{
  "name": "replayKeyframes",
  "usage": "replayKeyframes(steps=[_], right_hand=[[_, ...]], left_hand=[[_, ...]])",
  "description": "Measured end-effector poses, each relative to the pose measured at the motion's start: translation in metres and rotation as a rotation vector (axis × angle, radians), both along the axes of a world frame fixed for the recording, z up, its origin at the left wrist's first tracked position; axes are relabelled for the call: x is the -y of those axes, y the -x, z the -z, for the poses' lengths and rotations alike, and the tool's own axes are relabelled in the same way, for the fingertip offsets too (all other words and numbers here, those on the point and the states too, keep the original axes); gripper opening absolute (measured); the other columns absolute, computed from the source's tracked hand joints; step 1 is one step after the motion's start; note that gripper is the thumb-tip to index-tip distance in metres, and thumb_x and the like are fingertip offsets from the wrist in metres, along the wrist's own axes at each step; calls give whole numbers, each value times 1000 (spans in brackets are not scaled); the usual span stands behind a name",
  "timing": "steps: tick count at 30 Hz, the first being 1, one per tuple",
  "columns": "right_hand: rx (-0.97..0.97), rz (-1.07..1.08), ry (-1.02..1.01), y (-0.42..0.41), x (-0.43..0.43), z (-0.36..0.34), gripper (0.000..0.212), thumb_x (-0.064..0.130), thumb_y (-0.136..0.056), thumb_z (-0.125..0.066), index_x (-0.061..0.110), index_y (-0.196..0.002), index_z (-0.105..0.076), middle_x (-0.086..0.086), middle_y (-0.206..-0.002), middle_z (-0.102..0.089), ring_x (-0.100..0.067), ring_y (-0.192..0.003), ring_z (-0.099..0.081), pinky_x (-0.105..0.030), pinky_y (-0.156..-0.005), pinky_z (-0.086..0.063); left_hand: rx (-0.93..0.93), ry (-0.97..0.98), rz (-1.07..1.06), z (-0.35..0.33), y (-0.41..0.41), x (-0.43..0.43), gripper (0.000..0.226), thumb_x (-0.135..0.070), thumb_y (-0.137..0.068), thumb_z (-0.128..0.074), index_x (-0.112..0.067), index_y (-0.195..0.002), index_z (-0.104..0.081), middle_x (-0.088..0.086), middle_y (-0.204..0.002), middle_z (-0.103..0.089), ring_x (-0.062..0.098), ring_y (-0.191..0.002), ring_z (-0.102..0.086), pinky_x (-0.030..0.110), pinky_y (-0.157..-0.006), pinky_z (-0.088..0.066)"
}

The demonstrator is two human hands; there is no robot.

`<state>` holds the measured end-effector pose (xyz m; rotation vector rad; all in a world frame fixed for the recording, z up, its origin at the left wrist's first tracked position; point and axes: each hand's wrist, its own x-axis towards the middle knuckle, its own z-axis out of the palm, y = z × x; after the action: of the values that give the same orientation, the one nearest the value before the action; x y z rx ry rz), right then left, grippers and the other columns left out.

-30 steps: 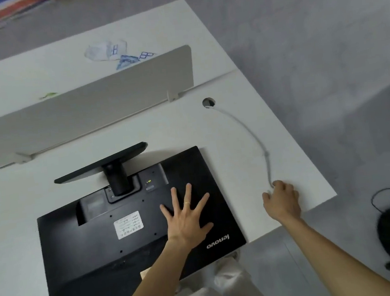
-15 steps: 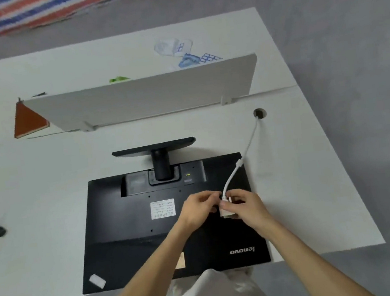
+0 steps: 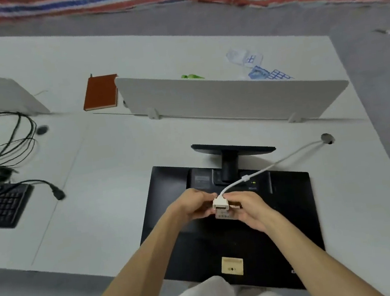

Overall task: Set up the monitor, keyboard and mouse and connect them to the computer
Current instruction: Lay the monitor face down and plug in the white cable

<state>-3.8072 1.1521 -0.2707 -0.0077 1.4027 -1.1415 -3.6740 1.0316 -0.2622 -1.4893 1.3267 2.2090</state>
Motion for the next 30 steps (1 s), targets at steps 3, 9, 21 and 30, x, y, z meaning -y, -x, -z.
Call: replayKeyframes(steps=[3, 9, 21, 30], right_hand=[[8, -14, -60, -4, 19, 3, 18, 4, -92, -63, -5, -104, -73, -17, -96, -74, -20, -82, -66, -24, -56, -49], [-32, -31, -63, -3, 47, 11, 20, 6, -90, -66, -4, -107, -73, -17, -100, -74, -22, -87, -68, -28, -69, -51], [-436, -3, -45, 9, 78, 44, 17, 17, -95, -66, 31, -104, -71, 0, -102, -76, -16, -93, -74, -33, -84, -60], [-540, -110, -55, 23, 71, 67, 25, 18, -93, -69, 17, -117, -68, -1, -95, -76, -11, -86, -74, -33, -85, -60]], left_hand=[[-26, -166, -83, 1, -10, 17, 15, -16, -95, -67, -5, -103, -73, 7, -74, -72, 11, -59, -66, 16, -50, -53], [-88, -152, -41, 15, -16, 43, 26, -27, -89, -74, -4, -100, -75, 8, -81, -72, 11, -63, -65, 17, -59, -54], [-13, 429, 197, 56, 24, 79, 15, -16, -84, -76, -17, -98, -77, 0, -86, -77, 8, -72, -68, 20, -72, -49], [-7, 402, 46, 84, 36, 82, 14, -14, -87, -73, -24, -96, -74, -4, -85, -76, 14, -85, -72, 40, -93, -57]])
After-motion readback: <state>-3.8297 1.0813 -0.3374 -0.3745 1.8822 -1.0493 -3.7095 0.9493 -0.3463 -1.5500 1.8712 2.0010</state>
